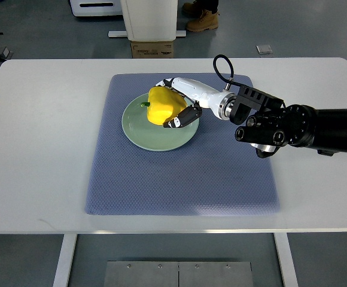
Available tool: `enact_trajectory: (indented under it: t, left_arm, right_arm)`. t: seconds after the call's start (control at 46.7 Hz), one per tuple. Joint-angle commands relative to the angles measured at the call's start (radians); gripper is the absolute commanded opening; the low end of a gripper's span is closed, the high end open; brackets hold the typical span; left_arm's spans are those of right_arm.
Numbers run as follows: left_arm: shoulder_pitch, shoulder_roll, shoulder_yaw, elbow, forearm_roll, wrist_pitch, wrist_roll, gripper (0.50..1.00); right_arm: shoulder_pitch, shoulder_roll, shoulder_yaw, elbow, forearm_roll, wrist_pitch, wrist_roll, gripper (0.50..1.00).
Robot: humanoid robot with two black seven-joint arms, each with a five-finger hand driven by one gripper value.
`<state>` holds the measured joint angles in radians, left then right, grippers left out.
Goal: Place yellow pepper on plate with right hand
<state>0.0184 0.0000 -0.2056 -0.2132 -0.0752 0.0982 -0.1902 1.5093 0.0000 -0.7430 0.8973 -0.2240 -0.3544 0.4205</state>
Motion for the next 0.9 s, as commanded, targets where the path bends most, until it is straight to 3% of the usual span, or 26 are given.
enact_trajectory:
  t: [0.0, 0.171, 0.193, 0.3, 0.321, 0.343, 0.364, 0.879]
  left_arm:
    - [0.000, 0.000, 0.000, 0.000, 0.000, 0.000, 0.000, 1.000]
    - [0.000, 0.000, 0.000, 0.000, 0.000, 0.000, 0.000, 1.000]
    - [0.000, 0.000, 0.000, 0.000, 0.000, 0.000, 0.000, 1.000]
    - [0.000, 0.000, 0.000, 0.000, 0.000, 0.000, 0.000, 1.000]
    - [0.000, 0.000, 0.000, 0.000, 0.000, 0.000, 0.000, 1.000]
    - [0.000, 0.000, 0.000, 0.000, 0.000, 0.000, 0.000, 1.000]
    - [0.000, 0.000, 0.000, 0.000, 0.000, 0.000, 0.000, 1.000]
    - [0.000, 0.000, 0.000, 0.000, 0.000, 0.000, 0.000, 1.000]
  right_arm:
    - [-0.001, 0.000, 0.005, 0.002, 0.000, 0.000, 0.004, 0.500]
    - [-0.004, 0.000, 0.043, 0.025, 0.000, 0.002, 0.004, 0.500]
    - [-0.006, 0.000, 0.045, 0.026, 0.000, 0.002, 0.004, 0.522]
    - [-0.017, 0.000, 0.051, 0.028, 0.000, 0.000, 0.003, 0.779]
    - [-0.017, 0.000, 0.051, 0.028, 0.000, 0.000, 0.003, 0.850]
    - [-0.018, 0.000, 0.051, 0.026, 0.000, 0.000, 0.003, 0.953]
    - [-0.018, 0.000, 0.051, 0.026, 0.000, 0.000, 0.003, 1.000]
    - [-0.021, 0.000, 0.151, 0.017, 0.003, -0.003, -0.003, 1.000]
